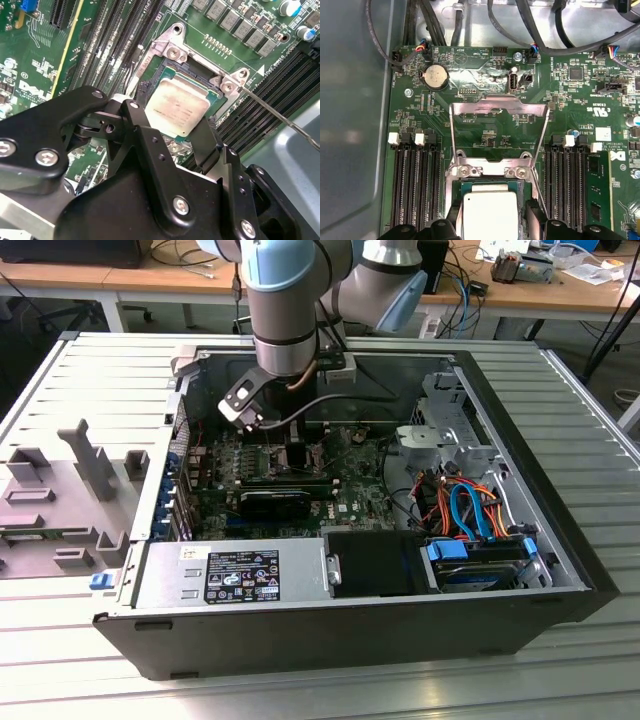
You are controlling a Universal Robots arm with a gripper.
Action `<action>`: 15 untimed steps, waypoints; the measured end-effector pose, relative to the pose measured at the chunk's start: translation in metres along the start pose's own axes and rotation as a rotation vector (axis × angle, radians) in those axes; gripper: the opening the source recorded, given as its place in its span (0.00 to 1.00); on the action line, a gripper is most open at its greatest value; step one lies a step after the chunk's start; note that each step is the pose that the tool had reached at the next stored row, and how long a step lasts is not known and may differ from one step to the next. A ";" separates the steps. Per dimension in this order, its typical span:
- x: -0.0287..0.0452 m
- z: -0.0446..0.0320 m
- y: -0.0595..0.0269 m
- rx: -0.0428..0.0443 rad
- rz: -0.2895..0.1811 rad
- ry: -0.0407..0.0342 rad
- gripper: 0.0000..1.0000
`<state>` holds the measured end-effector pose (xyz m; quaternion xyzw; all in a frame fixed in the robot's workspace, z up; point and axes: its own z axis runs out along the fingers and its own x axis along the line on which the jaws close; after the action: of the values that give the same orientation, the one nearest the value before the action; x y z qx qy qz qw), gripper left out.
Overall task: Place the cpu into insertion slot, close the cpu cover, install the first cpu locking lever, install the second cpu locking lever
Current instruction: 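Place the cpu into insertion slot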
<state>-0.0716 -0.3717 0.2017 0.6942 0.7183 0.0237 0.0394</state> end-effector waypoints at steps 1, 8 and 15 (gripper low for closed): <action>0.0000 0.0011 -0.0001 -0.0002 -0.002 0.0030 0.62; 0.0001 0.0017 -0.0001 -0.0003 -0.003 0.0040 0.54; 0.0001 0.0017 -0.0001 -0.0002 -0.003 0.0039 0.54</action>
<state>-0.0716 -0.3716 0.1999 0.6929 0.7196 0.0251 0.0381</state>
